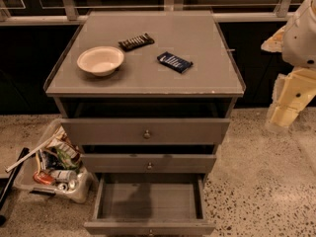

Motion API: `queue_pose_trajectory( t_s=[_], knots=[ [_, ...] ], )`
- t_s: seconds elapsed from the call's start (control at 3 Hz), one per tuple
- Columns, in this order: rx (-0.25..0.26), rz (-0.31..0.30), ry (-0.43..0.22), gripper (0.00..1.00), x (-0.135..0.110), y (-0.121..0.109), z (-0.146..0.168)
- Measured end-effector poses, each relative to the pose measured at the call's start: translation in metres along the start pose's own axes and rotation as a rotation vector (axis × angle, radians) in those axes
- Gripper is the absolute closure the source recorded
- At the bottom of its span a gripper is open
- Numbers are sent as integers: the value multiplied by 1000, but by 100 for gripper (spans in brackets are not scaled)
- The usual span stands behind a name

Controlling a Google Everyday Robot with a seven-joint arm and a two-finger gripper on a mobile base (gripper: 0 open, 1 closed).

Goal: Close bottom drawer

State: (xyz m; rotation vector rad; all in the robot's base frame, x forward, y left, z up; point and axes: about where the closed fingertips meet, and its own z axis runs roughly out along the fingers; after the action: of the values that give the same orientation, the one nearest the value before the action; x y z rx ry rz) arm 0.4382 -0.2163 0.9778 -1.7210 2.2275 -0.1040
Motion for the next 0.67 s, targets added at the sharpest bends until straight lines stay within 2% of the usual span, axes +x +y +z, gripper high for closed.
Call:
queue_pose_trajectory(
  t_s=[0.33, 0.67],
  knots=[
    [8, -2, -7, 0, 0, 0, -1],
    [-22, 5, -16, 0, 3, 15, 21]
  ],
)
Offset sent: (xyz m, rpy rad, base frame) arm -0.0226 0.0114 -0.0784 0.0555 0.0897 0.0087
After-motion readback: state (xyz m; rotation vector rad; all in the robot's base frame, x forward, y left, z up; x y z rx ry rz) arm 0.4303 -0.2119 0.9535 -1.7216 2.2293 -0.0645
